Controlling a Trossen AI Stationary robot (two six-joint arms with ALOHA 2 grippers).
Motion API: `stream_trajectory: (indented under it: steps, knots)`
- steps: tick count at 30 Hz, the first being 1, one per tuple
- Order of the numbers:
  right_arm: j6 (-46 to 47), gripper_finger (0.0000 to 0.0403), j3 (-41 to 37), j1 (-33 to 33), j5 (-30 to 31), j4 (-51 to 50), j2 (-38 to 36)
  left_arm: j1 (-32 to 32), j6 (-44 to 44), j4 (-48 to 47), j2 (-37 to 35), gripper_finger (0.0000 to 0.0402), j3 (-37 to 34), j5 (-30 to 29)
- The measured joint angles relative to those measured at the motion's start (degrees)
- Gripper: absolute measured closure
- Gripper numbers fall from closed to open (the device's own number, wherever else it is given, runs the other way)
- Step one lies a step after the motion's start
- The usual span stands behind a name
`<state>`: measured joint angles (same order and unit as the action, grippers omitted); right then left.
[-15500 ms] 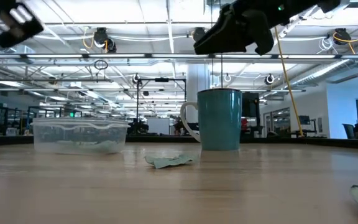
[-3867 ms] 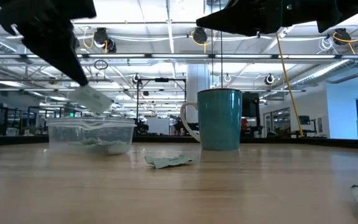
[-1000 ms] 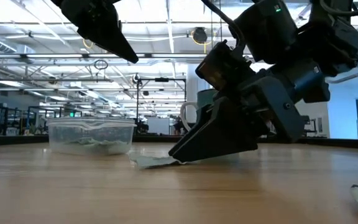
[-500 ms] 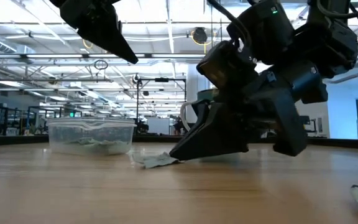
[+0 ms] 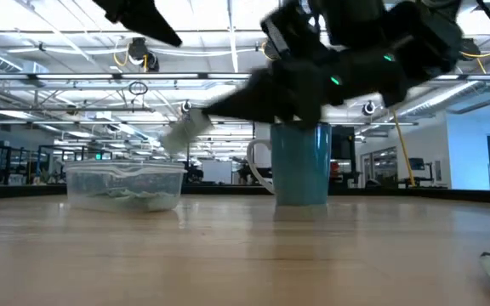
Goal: Pick and place Stevia / Truvia into bins
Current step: Put the green stevia packet into the transparent bin
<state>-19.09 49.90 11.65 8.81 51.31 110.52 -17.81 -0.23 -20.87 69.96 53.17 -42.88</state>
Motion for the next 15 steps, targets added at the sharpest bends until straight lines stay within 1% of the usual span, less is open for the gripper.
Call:
stream_trajectory:
  steps: [2,4,6,7,11,15]
  knots:
    - [0.08,0.0402,1.83,-1.8,-0.3,0.97,-0.41,0.01,0.15,-0.1,-2.57,0.0323,0.0,-2.97]
    - [0.64,0.0402,4.83,-3.87,-3.5,-0.31,-0.24,0.29,0.18,0.16,-4.78,0.0323,0.0,-5.13]
    - [1.5,0.0402,8.77,-5.64,-6.73,-2.18,1.0,0.51,0.78,-0.1,-6.71,0.0323,0.0,-6.07]
    - [1.91,0.0402,10.94,-6.24,-7.39,-3.49,1.83,0.73,1.22,0.07,-7.53,0.0323,0.02,-6.31]
    - [2.09,0.0403,17.65,-7.28,-7.51,-12.06,5.61,0.86,1.78,-0.54,-9.54,0.0323,0.02,-6.64]
    - [0.16,0.0403,20.01,-7.24,-7.47,-18.2,7.72,0.86,1.6,-1.6,-9.77,0.0323,0.02,-6.15]
